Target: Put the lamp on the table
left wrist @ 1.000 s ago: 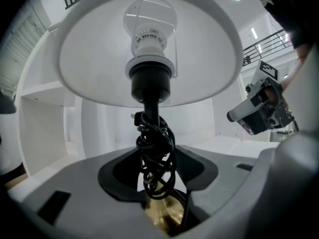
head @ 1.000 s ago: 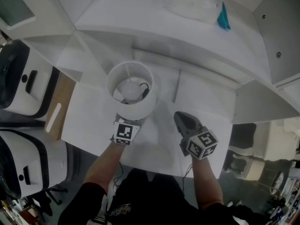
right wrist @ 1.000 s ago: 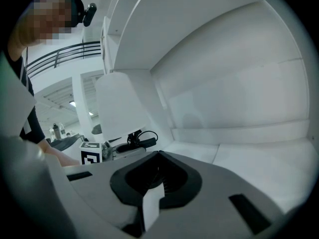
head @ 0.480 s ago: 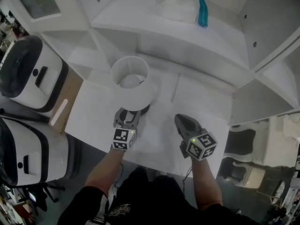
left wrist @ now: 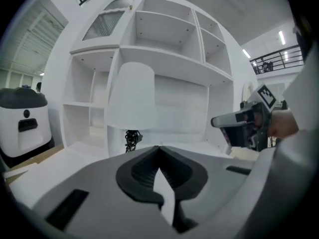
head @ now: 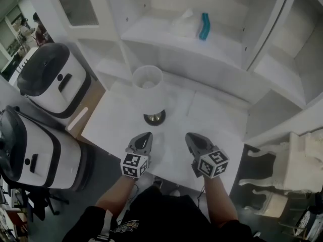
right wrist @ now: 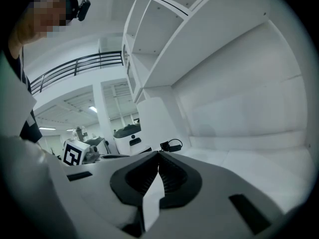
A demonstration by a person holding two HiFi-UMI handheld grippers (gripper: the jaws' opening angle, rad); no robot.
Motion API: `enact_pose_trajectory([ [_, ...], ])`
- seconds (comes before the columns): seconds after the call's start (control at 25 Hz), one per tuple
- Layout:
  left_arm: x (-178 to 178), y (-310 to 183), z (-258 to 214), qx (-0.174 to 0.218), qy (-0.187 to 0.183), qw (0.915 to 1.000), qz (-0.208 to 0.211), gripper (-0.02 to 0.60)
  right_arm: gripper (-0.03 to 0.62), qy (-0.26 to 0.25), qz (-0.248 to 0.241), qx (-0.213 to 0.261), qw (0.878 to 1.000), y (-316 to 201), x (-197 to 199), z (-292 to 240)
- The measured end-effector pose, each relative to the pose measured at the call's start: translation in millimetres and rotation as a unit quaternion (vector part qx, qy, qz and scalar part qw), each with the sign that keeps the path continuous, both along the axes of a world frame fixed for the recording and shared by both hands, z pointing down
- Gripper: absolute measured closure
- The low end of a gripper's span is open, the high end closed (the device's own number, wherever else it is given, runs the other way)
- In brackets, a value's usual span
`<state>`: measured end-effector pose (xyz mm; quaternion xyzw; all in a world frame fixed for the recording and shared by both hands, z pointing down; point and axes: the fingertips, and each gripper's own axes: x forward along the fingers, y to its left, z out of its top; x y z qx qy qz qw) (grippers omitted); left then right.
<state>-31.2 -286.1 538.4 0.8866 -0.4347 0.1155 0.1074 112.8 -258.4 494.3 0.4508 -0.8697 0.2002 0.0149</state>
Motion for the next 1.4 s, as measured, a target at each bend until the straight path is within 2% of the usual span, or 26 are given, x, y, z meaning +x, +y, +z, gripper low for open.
enact_pose_trajectory([
  [0.12, 10.6, 33.2, -19.8, -0.005, 0.014, 0.9999, 0.007, 0.574, 0.569, 0.003, -0.015, 0.003, 1.000, 20.8, -1.6, -5.6],
  [0.32, 22.9, 83.6, -40.5, -0.007, 0.018, 0.9998, 0.007, 0.574, 0.569, 0.006, -0.039, 0.005, 0.999, 57.7, -5.3, -10.2],
  [0.64, 12.5, 137.2, -47.5, -0.027, 0.019, 0.9994, -0.015, 0.575, 0.569, 0.001, -0.069, -0.002, 0.998, 97.1, -26.1, -10.9],
  [0.96, -6.1, 155.4, -48.8, -0.037, 0.028, 0.9989, -0.006, 0.575, 0.569, 0.008, -0.075, -0.003, 0.997, 115.9, -54.6, -15.9],
  [1.4, -58.9, 150.2, -47.8, -0.040, 0.028, 0.9980, 0.039, 0.575, 0.569, 0.007, -0.033, -0.011, 0.999, 120.6, -110.6, -11.1],
])
